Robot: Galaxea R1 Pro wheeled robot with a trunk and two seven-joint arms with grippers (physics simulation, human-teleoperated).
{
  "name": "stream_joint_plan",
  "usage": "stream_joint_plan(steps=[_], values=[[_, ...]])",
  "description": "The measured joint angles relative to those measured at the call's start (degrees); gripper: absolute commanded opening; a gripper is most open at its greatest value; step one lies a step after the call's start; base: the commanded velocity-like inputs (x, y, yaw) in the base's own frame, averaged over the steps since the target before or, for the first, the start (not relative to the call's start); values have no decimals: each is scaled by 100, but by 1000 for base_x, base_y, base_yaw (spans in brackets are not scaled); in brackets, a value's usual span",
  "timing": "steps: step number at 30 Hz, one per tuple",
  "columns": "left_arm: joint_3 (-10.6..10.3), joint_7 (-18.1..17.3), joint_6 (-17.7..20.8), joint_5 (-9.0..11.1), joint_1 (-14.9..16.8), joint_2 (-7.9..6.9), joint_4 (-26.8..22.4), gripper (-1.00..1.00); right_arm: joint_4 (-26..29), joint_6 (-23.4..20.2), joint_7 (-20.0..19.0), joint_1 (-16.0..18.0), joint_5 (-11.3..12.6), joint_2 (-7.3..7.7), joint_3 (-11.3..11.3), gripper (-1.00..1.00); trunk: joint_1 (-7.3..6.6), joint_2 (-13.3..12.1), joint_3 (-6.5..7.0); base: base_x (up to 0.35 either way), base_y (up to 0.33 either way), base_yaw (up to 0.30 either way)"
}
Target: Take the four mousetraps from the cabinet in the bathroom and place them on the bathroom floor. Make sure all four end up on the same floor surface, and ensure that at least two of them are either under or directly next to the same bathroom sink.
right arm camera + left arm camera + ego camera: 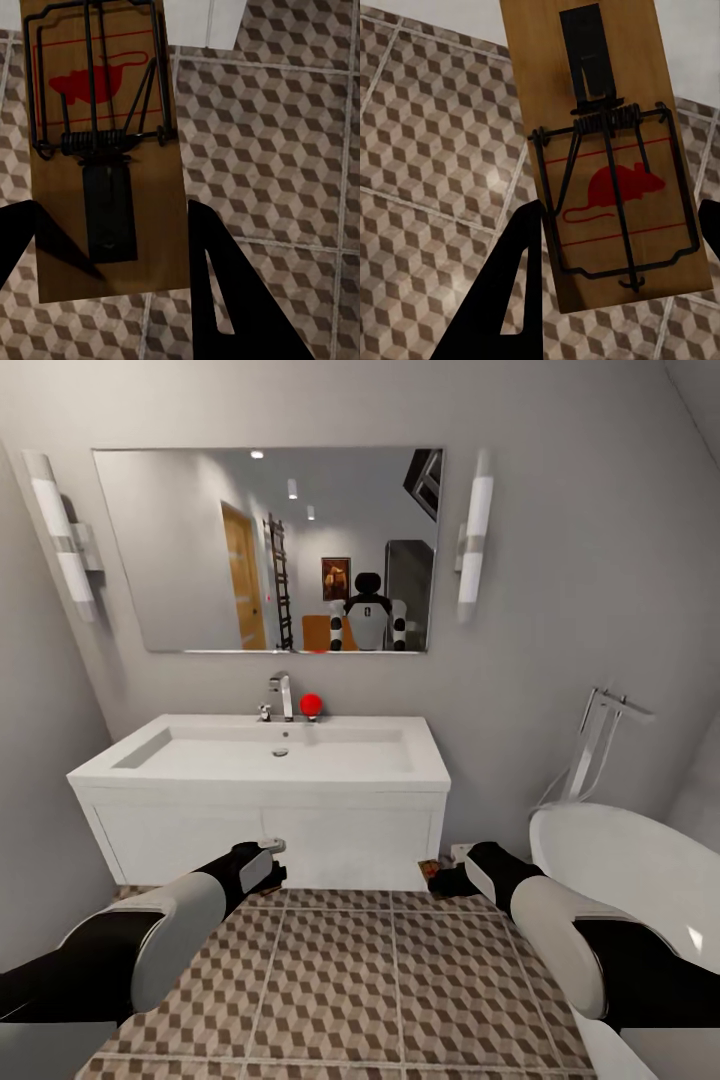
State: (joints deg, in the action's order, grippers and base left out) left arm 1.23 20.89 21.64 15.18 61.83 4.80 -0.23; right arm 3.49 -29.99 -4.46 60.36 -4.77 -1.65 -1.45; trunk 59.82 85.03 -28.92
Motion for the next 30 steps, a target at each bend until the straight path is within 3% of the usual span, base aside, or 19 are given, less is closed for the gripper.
stream_joint_plan(steps=[30], values=[[0, 4, -5, 10, 0, 1, 0, -100, 0, 1, -1, 0, 5, 7, -8, -100, 659, 1204, -539, 0, 0, 0]])
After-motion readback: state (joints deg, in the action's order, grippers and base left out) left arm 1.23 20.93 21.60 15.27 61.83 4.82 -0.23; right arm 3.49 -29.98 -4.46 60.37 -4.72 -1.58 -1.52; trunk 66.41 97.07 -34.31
